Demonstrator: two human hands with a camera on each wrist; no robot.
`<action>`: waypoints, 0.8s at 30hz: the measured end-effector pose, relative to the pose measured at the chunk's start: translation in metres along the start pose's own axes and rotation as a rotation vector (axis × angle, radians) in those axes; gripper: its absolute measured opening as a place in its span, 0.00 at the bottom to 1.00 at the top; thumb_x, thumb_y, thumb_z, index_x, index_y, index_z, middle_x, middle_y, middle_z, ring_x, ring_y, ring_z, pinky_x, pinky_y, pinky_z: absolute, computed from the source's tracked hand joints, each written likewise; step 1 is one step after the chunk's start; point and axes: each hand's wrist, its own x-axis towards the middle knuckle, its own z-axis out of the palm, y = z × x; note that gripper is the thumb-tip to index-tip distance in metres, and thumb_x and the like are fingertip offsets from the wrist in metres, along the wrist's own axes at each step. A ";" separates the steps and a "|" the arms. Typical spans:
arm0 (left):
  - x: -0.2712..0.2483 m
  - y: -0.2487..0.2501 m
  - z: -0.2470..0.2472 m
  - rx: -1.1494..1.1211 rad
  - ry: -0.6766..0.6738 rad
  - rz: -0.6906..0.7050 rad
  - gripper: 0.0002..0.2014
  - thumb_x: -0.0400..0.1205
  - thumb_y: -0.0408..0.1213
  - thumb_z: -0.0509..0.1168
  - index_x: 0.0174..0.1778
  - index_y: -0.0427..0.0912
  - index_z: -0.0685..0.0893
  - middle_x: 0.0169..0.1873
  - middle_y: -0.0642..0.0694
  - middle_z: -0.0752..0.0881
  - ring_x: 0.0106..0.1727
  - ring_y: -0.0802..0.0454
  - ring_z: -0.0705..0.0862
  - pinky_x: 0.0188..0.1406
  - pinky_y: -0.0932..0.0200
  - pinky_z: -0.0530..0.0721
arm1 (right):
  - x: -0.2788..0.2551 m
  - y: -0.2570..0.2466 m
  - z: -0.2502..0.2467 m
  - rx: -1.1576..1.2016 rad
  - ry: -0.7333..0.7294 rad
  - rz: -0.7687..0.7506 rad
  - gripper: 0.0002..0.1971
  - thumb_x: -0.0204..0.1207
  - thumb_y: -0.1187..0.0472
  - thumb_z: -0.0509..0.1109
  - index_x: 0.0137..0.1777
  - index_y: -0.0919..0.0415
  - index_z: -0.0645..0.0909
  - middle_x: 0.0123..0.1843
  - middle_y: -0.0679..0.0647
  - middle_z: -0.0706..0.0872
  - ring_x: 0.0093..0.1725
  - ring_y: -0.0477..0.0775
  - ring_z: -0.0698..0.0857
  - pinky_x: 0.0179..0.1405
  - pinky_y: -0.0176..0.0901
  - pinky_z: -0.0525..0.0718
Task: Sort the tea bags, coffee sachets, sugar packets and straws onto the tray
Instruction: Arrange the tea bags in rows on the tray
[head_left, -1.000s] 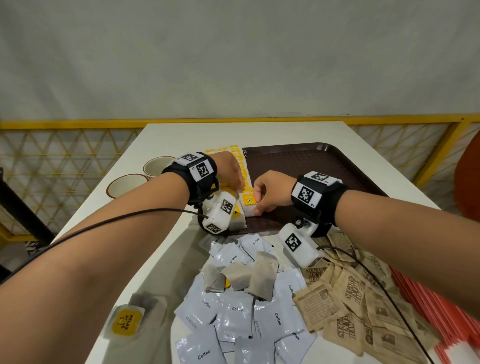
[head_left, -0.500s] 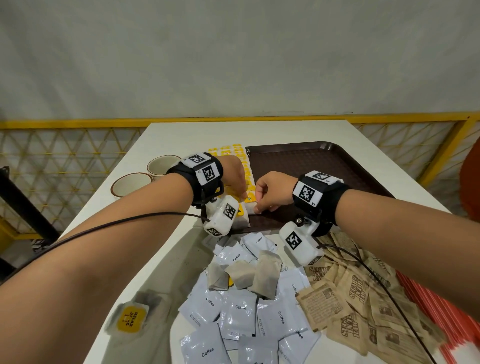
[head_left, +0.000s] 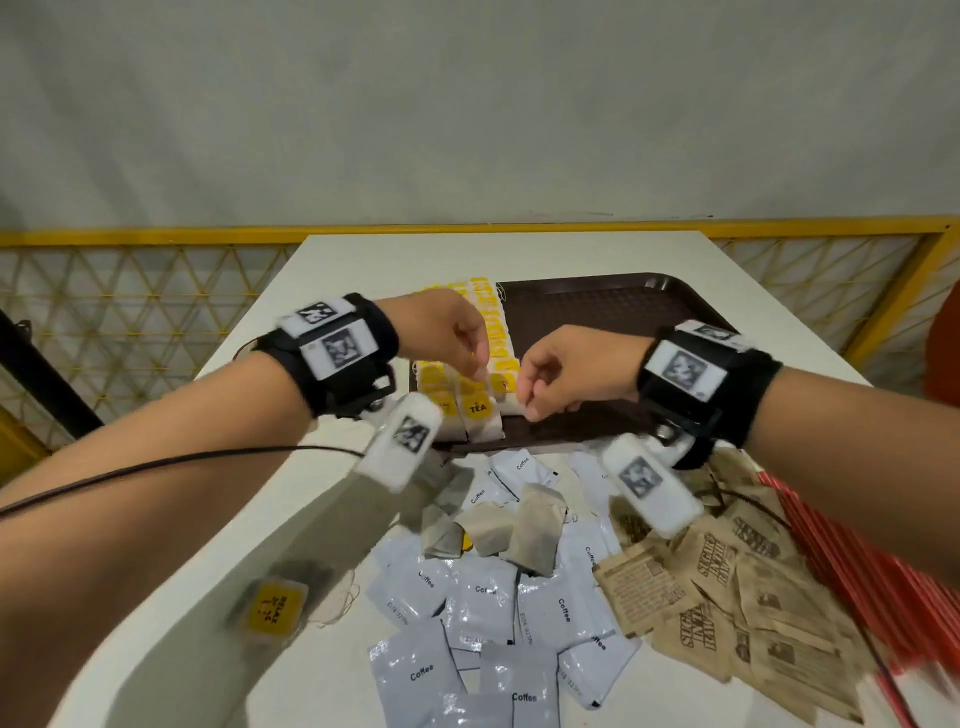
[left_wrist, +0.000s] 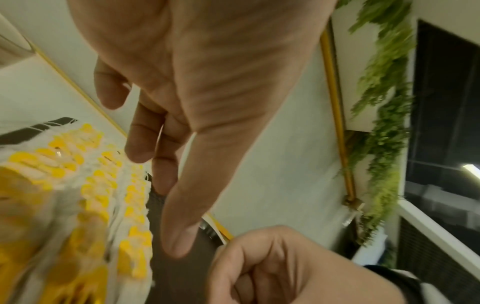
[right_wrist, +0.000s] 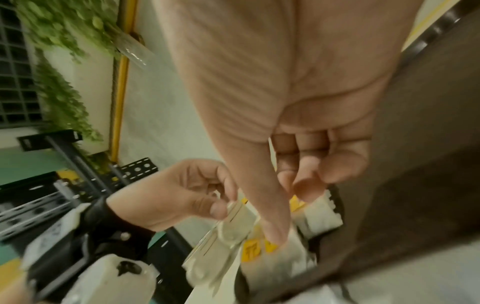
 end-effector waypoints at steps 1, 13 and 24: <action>-0.015 0.000 0.001 0.000 -0.057 0.029 0.03 0.73 0.41 0.75 0.40 0.49 0.89 0.38 0.54 0.87 0.37 0.66 0.79 0.39 0.68 0.73 | -0.012 -0.001 0.002 0.001 -0.060 -0.014 0.08 0.69 0.65 0.79 0.47 0.60 0.86 0.33 0.49 0.82 0.35 0.52 0.84 0.38 0.42 0.83; -0.072 -0.006 0.059 0.050 -0.446 0.037 0.11 0.70 0.44 0.78 0.44 0.52 0.85 0.40 0.57 0.85 0.40 0.62 0.81 0.42 0.68 0.78 | -0.049 -0.006 0.050 -0.346 -0.158 -0.087 0.14 0.66 0.59 0.82 0.50 0.56 0.83 0.48 0.54 0.80 0.33 0.39 0.79 0.31 0.28 0.77; -0.088 -0.011 0.049 -0.207 -0.340 -0.013 0.05 0.78 0.35 0.71 0.39 0.44 0.81 0.27 0.56 0.84 0.29 0.61 0.80 0.36 0.65 0.80 | -0.072 0.001 0.034 0.095 -0.092 -0.060 0.09 0.70 0.62 0.79 0.46 0.57 0.82 0.46 0.53 0.88 0.41 0.62 0.89 0.44 0.54 0.89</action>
